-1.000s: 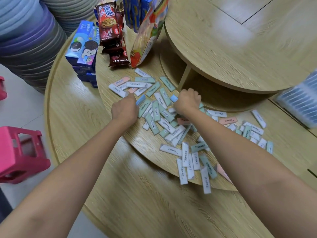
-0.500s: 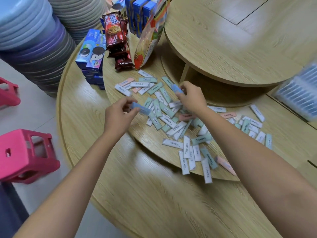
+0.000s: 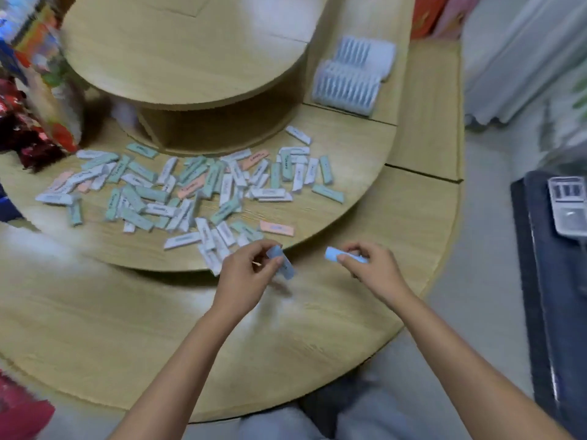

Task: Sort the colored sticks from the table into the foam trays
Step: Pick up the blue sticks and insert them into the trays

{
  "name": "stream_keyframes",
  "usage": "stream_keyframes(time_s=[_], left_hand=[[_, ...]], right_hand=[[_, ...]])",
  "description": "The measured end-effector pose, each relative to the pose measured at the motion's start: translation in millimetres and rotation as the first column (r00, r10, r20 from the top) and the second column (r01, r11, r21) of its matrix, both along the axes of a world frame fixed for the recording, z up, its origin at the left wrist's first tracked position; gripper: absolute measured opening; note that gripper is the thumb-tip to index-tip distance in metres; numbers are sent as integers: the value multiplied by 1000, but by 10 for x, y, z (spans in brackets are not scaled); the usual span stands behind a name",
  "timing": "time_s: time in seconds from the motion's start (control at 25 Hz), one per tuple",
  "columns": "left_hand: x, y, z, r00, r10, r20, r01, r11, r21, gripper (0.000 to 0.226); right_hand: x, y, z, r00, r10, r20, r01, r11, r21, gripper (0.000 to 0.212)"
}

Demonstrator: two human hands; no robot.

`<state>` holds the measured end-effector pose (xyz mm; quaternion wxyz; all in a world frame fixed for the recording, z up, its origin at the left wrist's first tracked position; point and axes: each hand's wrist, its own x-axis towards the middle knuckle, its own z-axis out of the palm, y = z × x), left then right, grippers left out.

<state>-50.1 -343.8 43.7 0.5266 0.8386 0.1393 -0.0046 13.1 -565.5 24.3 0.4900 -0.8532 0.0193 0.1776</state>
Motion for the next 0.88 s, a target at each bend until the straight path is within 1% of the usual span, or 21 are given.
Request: stream_keyframes(time_s=[0.12, 0.2, 0.28, 0.4, 0.48, 0.56, 0.68, 0.8, 0.88], left_hand=[[160, -891, -33, 979, -205, -8, 205, 979, 22, 22], [265, -1507, -56, 962, -270, -24, 271, 961, 45, 20], [378, -2163, -90, 952, -305, -34, 306, 951, 51, 11], [513, -2995, -165, 965, -257, -62, 256, 966, -24, 4], [652, -3431, -210, 965, -252, -71, 251, 968, -23, 4], [841, -3770, -212, 959, -272, -73, 272, 962, -10, 5], [1255, -4109, -254, 964, -257, -59, 257, 966, -17, 5], [1750, -4329, -342, 977, -209, -43, 208, 977, -37, 5], [2186, -4429, -390, 991, -133, -23, 131, 989, -64, 4]], right_hand=[[-205, -907, -18, 992, -126, -6, 126, 992, 21, 10], [-320, -1525, -64, 987, -157, -12, 157, 988, 1, 11], [-385, -2236, -101, 984, -179, -11, 179, 984, -25, 12], [-308, -3245, -31, 995, -99, -28, 96, 991, -97, 5], [-116, -3811, 79, 997, -72, 24, 75, 983, -169, 5], [200, -4232, 179, 992, -81, 93, 99, 975, -200, 6], [828, -4541, 223, 988, -56, 147, 85, 976, -201, 6], [1468, -4619, 145, 988, 23, 151, 6, 981, -192, 4], [1976, -4625, 95, 984, 110, 143, -81, 977, -196, 4]])
